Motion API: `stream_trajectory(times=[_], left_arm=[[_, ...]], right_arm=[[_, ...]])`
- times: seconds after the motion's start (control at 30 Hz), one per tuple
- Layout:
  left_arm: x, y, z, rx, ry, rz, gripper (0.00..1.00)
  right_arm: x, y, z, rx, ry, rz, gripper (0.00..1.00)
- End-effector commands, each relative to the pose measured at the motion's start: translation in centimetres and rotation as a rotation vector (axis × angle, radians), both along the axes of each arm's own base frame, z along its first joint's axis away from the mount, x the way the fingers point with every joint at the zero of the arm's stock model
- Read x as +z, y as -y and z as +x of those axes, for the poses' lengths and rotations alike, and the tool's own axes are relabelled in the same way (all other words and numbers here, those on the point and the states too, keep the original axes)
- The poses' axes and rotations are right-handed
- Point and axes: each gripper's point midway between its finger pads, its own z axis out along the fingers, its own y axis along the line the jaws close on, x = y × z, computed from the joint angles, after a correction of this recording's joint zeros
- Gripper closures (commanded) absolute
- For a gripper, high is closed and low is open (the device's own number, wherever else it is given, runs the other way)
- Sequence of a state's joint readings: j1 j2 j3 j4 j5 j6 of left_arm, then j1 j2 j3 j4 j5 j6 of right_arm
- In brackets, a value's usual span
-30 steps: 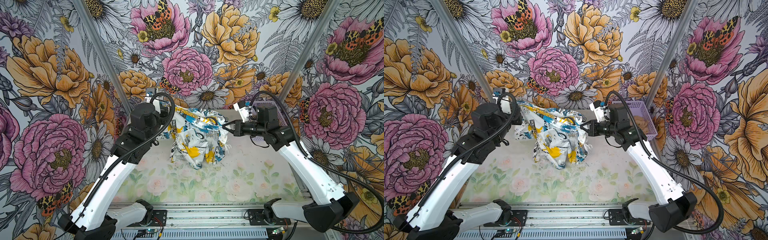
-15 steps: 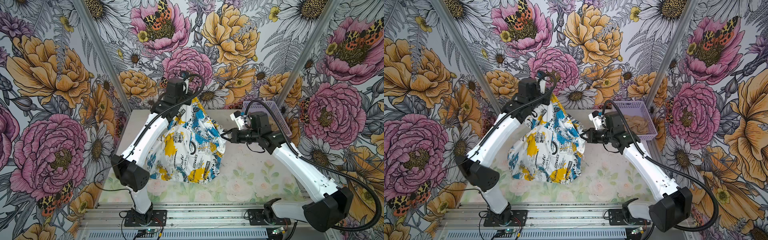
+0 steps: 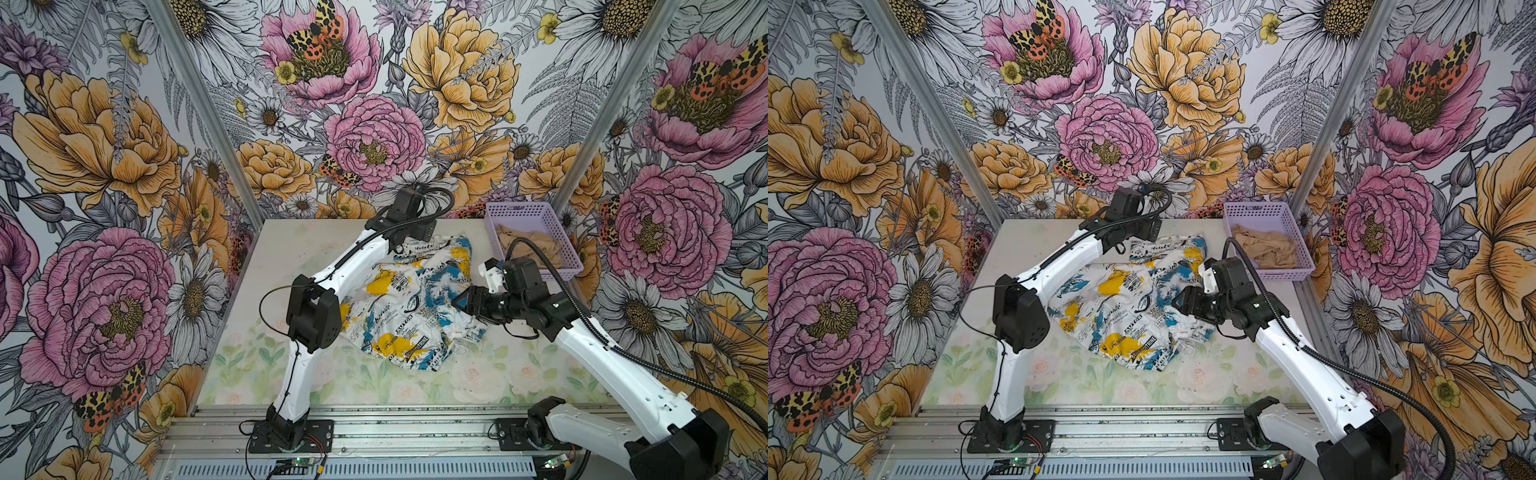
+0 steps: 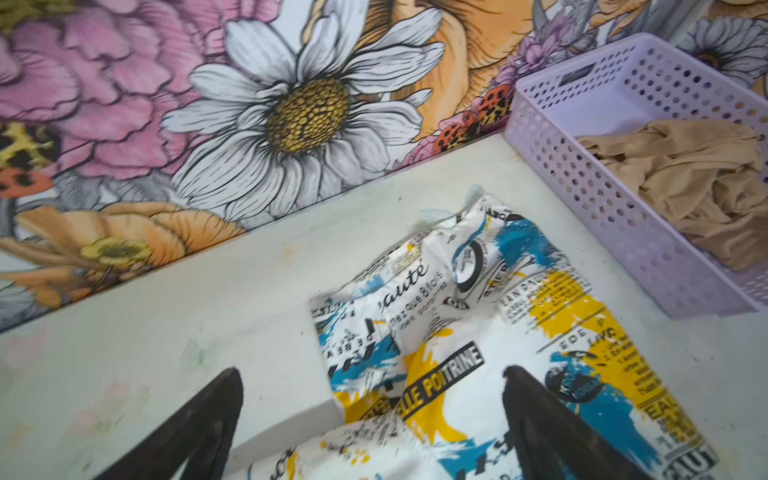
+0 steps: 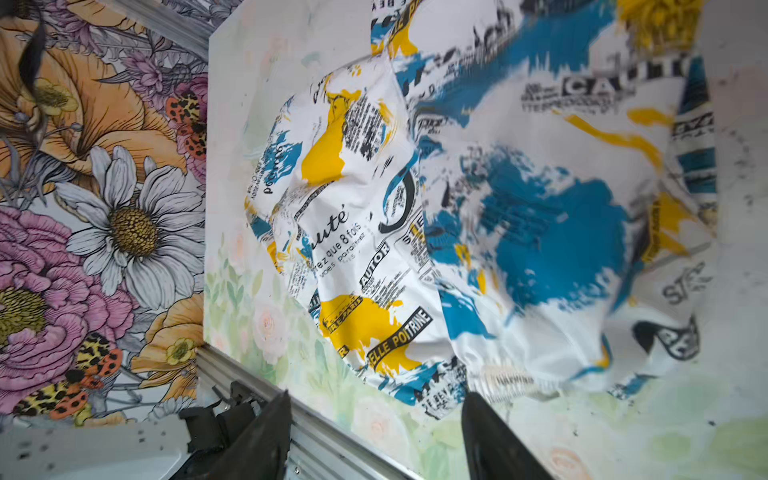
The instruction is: Fold and stack the mixed laundry pile
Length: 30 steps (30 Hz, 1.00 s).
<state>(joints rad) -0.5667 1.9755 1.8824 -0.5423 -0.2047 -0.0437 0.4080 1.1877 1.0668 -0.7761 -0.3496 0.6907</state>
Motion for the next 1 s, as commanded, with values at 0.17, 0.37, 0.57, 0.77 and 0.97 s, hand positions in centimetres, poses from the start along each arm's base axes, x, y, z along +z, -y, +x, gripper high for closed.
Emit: stream_trajectory(times=[0.17,0.37,0.57,0.77,0.97], left_arm=[[-8.6,-8.2,-11.0,0.322,-0.276,-0.235,0.05],[-16.8,-9.8,-16.1,0.400,-0.465,-0.214,0.10],[-22.7,-9.8,-17.5,0.427,-0.611,-0.164,0.24],[-23.2,-12.6,-14.4,0.476,-0.570,-0.065,0.96],[-20.3,-15.6,-7.4,0.458,-0.455,0.069,1.00]], right_arm=[[-6.3,1.1,10.0,0.103,0.050,-0.402,0.30],[-11.4,2.4,14.0,0.115,0.005,-0.487,0.29],[-13.1,3.8,16.1,0.104,-0.005,-0.541,0.28],[-15.8,4.0,16.8,0.121,-0.062,-0.533,0.33],[-19.5,0.5,11.0,0.245,-0.186,-0.476,0.51]])
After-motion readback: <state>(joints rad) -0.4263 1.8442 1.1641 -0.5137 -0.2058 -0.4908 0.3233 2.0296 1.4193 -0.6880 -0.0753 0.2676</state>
